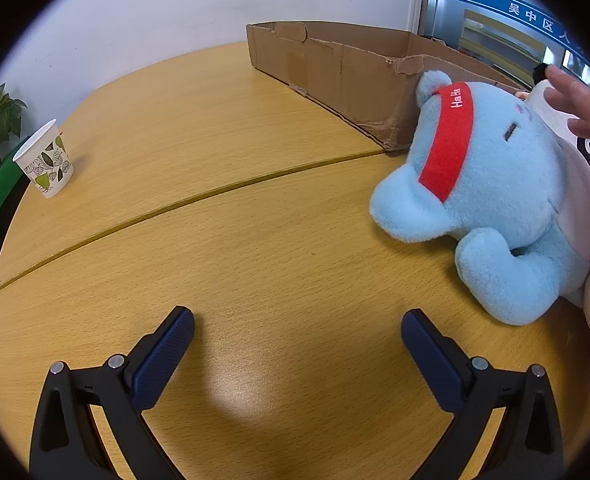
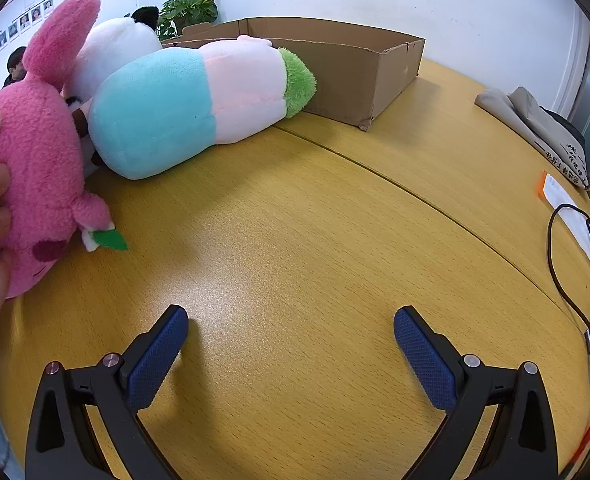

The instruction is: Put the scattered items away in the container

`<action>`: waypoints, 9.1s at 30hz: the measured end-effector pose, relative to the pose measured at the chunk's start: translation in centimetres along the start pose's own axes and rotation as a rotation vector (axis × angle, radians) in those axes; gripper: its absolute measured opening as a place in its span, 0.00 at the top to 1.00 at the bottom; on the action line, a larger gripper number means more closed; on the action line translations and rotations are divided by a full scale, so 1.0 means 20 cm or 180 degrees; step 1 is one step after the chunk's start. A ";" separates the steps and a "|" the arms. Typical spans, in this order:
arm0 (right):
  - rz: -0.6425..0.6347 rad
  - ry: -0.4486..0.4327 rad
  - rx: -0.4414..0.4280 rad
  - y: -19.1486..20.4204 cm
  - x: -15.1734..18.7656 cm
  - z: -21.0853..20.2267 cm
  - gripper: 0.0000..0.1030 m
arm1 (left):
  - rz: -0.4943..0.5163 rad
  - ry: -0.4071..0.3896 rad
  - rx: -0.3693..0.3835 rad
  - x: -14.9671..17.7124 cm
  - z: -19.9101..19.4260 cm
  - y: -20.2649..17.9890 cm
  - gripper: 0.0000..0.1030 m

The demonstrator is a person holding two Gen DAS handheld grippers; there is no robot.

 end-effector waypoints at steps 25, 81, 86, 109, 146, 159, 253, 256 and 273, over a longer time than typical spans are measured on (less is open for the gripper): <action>-0.0001 0.0001 -0.0001 0.00 0.00 0.00 0.00 | 0.0005 -0.0002 0.0004 0.00 0.00 0.00 0.00; 0.1409 -0.1437 0.0845 1.08 -0.04 -0.51 0.00 | -0.0787 -0.0963 0.0033 -0.41 -0.58 -1.32 0.01; 0.1504 -0.1331 0.0950 1.07 -0.02 -0.48 0.00 | -0.0739 -0.0879 -0.0031 -0.41 -0.56 -1.37 0.01; 0.1540 -0.1357 0.0860 1.04 0.05 -0.51 0.00 | -0.0812 -0.0696 -0.0084 -0.36 -0.49 -1.34 0.01; 0.1840 -0.1297 -0.0587 1.00 0.17 -0.36 0.26 | -0.0618 -0.0987 0.0786 -0.29 -0.57 -1.36 0.53; 0.1203 -0.2185 -0.0477 1.11 -0.44 -0.88 0.27 | -0.0090 -0.1767 0.0555 -0.91 -1.04 -1.04 0.54; 0.1178 -0.0397 0.0799 0.24 -1.10 0.29 0.00 | -0.0443 -0.0037 -0.0255 -1.17 0.12 -0.25 0.29; 0.0964 -0.0731 0.0859 0.35 -1.09 0.13 0.00 | -0.0491 -0.0347 -0.0269 -1.11 -0.10 -0.28 0.26; 0.0893 -0.1449 0.0803 0.95 -0.65 -0.35 0.00 | -0.0975 -0.0702 -0.0212 -0.54 -0.45 -0.47 0.25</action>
Point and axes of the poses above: each gripper's, at about its wrist camera, not at the fingertips, and z roughly the way its jaws point, y to its left, x to its underside, the point moved 2 cm from there along z, roughly the way its jaws point, and after that the axes turned 15 degrees about z, right-handed, at the moved point
